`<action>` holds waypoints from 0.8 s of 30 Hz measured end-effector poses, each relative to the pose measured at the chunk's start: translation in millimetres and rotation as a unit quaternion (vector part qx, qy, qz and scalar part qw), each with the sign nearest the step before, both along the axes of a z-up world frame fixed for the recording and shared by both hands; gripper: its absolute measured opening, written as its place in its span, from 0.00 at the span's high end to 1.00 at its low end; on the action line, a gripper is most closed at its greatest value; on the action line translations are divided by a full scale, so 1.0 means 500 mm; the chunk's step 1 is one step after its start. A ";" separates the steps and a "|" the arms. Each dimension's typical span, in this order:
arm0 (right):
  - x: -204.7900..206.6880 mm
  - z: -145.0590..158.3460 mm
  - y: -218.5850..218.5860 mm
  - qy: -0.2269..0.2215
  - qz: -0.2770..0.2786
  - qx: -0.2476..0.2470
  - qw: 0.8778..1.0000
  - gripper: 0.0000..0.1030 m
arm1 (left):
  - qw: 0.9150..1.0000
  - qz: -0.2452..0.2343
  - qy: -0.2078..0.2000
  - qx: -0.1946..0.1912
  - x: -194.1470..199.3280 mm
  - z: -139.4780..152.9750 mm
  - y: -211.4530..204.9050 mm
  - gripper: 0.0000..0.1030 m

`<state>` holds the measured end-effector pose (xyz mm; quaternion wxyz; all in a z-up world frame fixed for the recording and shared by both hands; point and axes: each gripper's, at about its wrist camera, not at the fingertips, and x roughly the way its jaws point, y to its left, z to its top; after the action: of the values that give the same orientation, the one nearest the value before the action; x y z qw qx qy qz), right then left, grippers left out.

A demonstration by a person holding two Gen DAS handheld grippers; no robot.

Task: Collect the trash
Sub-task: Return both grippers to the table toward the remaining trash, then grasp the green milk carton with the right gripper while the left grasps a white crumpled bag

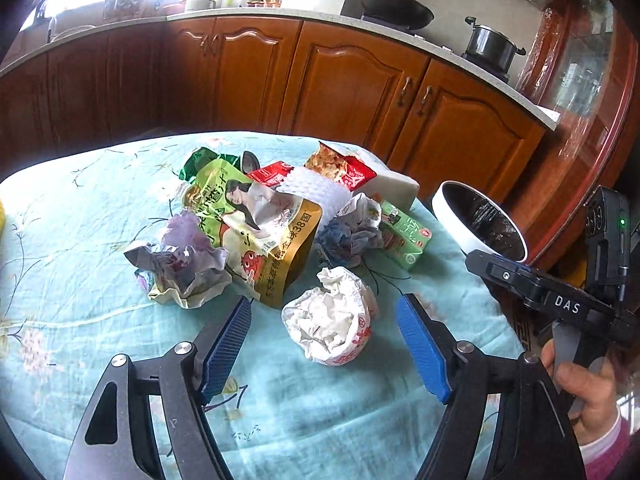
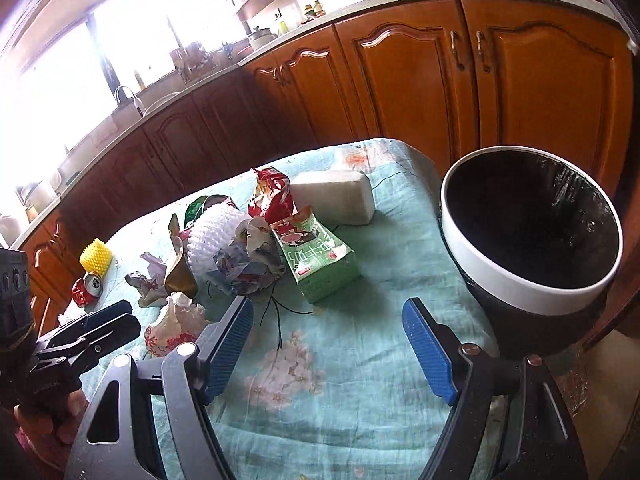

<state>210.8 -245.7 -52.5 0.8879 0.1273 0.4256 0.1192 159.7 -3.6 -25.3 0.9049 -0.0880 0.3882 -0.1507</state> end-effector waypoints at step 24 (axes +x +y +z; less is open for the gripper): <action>0.126 -0.074 0.058 0.028 0.076 -0.053 0.995 0.46 | 0.999 -0.045 0.027 0.004 0.083 -0.054 -0.041 0.79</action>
<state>273.8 -216.5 -89.5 0.8697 0.0510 0.4643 0.1599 201.0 -23.9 -52.2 0.8869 -0.0710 0.4164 -0.1871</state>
